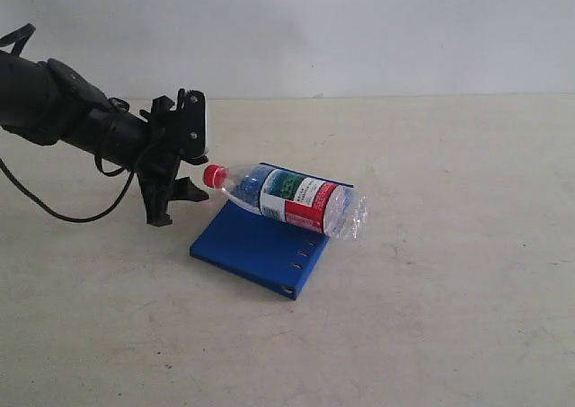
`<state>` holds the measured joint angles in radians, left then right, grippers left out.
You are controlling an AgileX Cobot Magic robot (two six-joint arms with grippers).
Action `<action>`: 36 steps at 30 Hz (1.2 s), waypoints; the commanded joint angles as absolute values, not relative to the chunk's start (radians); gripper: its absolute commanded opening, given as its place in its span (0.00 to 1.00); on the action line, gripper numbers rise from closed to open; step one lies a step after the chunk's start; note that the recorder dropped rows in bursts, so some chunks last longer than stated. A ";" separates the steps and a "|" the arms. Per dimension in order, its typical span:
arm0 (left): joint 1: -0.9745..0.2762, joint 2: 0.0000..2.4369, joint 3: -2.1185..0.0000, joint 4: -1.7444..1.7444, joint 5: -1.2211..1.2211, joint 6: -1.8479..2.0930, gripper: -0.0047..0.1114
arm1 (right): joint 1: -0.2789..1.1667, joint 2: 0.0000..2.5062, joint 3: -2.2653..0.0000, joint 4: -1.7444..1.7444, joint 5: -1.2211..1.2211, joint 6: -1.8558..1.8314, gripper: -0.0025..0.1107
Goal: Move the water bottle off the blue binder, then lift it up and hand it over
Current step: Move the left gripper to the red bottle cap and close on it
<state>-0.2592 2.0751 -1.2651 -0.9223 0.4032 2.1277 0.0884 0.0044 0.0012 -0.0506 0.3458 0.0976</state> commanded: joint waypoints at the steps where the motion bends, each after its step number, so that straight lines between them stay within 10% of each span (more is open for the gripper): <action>1: -0.272 2.073 -1.289 -0.920 0.419 2.132 0.49 | 0.090 0.000 0.000 -0.054 0.334 0.097 0.03; 36: -0.314 2.153 -1.353 -0.889 0.392 2.132 0.49 | 0.090 0.000 0.000 -0.054 0.334 0.097 0.03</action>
<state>-0.2969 2.1515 -1.3351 -0.8863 0.3830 2.1277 0.0884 0.0044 0.0012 -0.0506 0.3458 0.0976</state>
